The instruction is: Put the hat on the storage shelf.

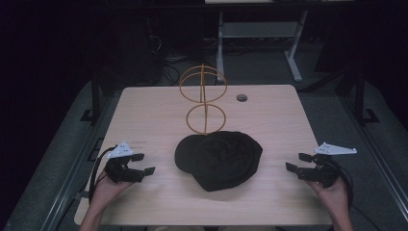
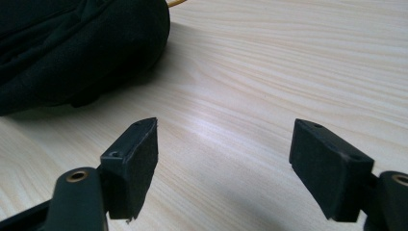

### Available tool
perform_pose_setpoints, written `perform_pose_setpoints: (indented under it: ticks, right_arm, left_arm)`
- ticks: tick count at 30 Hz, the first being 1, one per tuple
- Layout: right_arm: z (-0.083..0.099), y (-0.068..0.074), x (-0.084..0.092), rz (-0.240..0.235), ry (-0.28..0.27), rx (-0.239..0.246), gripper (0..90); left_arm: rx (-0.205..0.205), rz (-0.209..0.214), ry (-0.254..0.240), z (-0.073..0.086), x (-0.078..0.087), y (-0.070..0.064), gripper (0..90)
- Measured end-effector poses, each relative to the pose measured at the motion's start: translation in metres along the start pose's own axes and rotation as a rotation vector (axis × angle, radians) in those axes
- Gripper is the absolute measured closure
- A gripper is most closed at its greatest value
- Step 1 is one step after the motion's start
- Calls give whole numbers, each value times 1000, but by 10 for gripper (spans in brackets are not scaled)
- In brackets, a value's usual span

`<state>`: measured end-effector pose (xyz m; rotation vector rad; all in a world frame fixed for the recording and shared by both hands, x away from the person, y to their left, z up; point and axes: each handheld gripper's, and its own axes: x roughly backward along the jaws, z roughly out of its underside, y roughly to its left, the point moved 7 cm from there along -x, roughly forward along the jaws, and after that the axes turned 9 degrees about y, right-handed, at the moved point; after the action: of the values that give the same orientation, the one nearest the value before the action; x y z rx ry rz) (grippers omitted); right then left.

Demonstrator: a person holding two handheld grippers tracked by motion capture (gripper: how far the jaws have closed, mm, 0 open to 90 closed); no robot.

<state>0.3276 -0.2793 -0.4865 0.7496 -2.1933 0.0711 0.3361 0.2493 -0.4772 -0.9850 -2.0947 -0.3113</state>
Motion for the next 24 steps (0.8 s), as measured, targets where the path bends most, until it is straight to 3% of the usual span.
perform_pose_setpoints:
  ticks: [5, 7, 13, 17, 21, 24]
  right_arm:
    - [0, 0, 0, 7, 7, 6, 239]
    - [-1, 0, 0, 9, 7, 7, 232]
    - [-3, 3, 2, 11, 3, 11, 224]
    - [-4, 2, 4, 12, -8, 24, 220]
    - [-3, 2, 3, 13, -6, 20, 214]
    - [-2, 2, 3, 16, -2, 13, 207]
  left_arm:
    - [-12, -1, -27, -9, 7, -5, 241]
    - [-34, 17, -74, -24, 15, -18, 242]
    - [-106, 63, -107, -46, 21, -47, 247]
    - [-149, 99, -91, -57, 14, -65, 248]
    - [-170, 116, -77, -63, 8, -74, 245]
    - [-193, 154, -73, -74, 3, -89, 241]
